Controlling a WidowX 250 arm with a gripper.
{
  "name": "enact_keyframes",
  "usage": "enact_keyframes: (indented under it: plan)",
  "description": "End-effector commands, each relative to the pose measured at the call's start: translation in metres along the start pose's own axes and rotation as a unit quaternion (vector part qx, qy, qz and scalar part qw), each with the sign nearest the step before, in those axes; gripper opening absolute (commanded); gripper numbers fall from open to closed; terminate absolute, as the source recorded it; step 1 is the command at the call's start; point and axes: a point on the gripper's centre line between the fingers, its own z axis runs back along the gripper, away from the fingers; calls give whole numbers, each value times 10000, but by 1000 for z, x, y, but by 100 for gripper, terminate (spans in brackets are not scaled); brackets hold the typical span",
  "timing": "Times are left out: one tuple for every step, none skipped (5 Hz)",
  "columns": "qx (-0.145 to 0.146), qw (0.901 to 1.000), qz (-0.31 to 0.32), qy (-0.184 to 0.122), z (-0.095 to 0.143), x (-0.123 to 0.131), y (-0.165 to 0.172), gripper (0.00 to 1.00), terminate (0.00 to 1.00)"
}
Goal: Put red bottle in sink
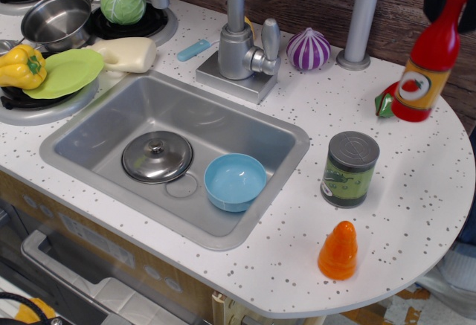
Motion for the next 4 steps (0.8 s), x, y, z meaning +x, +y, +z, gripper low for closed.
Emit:
enact_keyframes:
  plan:
    - [395,9986,-192,-308,31,-39,52,0,0]
    - [728,9964,-258,-337,3,-67,93,0,0]
    - [747,9951,-511,-398,-38,-94,134,0,0]
    - [1041,9930,-491,-261,-77,-108,152,0,0]
